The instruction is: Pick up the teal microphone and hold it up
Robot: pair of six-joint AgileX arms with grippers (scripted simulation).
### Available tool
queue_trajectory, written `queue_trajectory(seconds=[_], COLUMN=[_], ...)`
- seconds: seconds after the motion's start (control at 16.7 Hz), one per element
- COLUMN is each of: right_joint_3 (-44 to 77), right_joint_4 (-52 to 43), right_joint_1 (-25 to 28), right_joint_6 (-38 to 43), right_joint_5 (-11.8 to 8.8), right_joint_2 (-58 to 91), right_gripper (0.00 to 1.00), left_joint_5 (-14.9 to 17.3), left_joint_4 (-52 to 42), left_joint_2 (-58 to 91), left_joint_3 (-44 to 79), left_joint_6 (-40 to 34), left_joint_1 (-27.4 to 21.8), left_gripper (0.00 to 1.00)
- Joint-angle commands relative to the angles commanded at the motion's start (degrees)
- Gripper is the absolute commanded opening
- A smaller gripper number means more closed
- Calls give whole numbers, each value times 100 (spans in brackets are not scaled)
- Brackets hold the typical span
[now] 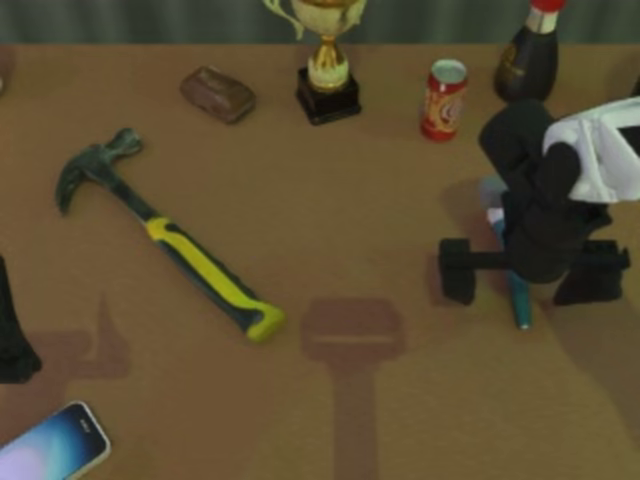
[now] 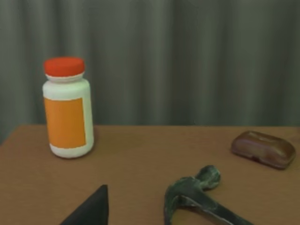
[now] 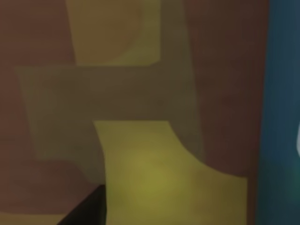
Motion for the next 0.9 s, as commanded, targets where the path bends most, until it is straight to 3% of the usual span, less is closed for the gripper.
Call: queue_trajectory(seconds=[0.42,0.9], right_joint_3=[0,0], right_joint_4=[0,0], right_joint_1=[0,0], right_joint_6=[0,0], right_joint_5=[0,0], right_joint_2=[0,0], right_gripper=[2,0], left_joint_5=[0,0], left_joint_4=[0,0], left_joint_2=[0,0], left_joint_3=[0,0], left_joint_6=[0,0], left_joint_1=[0,0], left_gripper=[100,100])
